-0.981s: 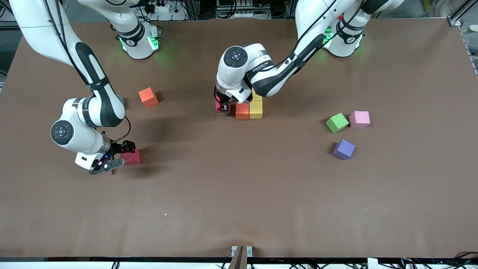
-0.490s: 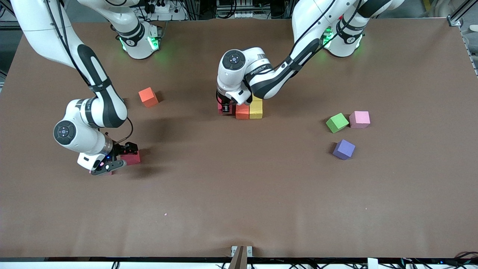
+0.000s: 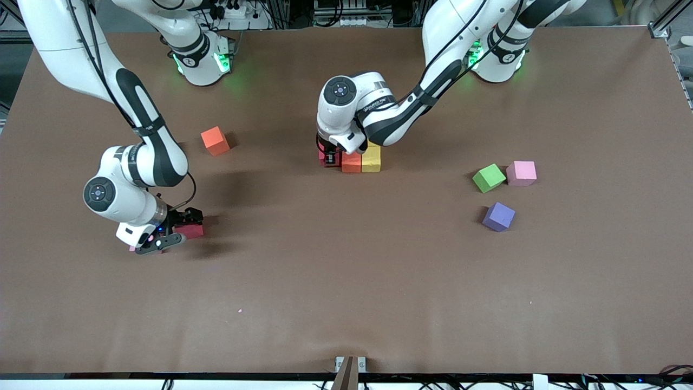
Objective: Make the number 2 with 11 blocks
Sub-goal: 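Place pink below orange with the left gripper while the right gripper grasps pink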
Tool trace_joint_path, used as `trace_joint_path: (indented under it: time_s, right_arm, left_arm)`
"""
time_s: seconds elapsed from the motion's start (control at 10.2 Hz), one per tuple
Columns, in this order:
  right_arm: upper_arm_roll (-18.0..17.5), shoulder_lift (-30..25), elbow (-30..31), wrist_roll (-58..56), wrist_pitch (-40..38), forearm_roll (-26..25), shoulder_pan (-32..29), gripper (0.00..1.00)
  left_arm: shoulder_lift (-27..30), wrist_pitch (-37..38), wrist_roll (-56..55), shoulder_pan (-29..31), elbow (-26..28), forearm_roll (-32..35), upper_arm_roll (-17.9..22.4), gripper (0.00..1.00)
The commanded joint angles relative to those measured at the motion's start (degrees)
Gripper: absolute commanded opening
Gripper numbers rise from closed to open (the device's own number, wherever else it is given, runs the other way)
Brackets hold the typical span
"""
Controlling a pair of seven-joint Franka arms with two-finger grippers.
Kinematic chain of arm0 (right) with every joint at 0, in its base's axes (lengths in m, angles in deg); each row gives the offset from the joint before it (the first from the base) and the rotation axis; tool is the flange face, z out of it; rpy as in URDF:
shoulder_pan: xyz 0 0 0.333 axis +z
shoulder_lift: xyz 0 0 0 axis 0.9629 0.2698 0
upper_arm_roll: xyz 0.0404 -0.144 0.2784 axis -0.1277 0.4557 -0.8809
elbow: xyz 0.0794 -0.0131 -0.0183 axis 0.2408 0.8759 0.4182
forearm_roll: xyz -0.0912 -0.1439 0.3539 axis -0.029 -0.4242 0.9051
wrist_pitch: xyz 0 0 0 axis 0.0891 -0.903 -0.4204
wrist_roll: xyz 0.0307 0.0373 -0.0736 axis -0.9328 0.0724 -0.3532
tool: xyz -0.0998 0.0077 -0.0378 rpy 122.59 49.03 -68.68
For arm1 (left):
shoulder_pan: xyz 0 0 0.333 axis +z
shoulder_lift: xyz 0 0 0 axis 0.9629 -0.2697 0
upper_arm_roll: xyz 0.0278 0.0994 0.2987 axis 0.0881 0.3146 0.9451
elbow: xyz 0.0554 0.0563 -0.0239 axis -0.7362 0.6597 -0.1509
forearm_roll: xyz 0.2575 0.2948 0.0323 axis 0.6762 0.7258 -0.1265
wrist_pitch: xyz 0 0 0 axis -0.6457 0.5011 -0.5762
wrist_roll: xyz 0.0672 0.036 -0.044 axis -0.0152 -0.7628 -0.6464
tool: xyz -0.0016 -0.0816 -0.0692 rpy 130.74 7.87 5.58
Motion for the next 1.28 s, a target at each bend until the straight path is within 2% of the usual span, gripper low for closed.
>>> trace_joint_path:
  time_s: [0.0, 0.1, 0.2, 0.29, 0.49, 0.69, 1.18]
  right_arm:
    - [-0.4, 0.0, 0.2, 0.8, 0.4, 0.7, -0.2, 1.0]
    - [-0.4, 0.0, 0.1, 0.8, 0.4, 0.7, -0.2, 0.97]
    - [-0.4, 0.0, 0.1, 0.8, 0.3, 0.7, -0.1, 0.76]
    - [-0.4, 0.0, 0.1, 0.8, 0.2, 0.7, 0.1, 0.65]
    - [-0.5, -0.5, 0.1, 0.9, -0.4, 0.7, 1.0, 0.62]
    - [-0.8, -0.8, 0.1, 0.9, -0.9, 0.7, 1.2, 0.54]
    - [-0.8, -2.5, -1.7, 8.0, -5.8, 0.7, 4.4, 0.54]
  left_arm:
    - [-0.1, -0.8, -6.5, -0.7, 0.3, 2.4, 0.3, 0.17]
    - [-0.4, -0.8, -6.9, -0.7, 0.3, 2.7, 0.3, 0.17]
    - [-0.7, -0.8, -6.9, -0.7, 0.3, 3.2, 0.3, 0.17]
    - [-1.0, -0.8, -6.9, -0.7, 0.3, 3.3, 0.3, 0.18]
    - [-1.4, -0.8, -6.9, -0.7, 0.2, 4.0, 0.3, 0.18]
    - [-1.5, -0.8, -7.0, -0.6, 0.1, 4.0, 0.3, 0.18]
    - [-1.6, -0.9, -6.9, -0.5, -0.2, 4.2, 0.4, 0.19]
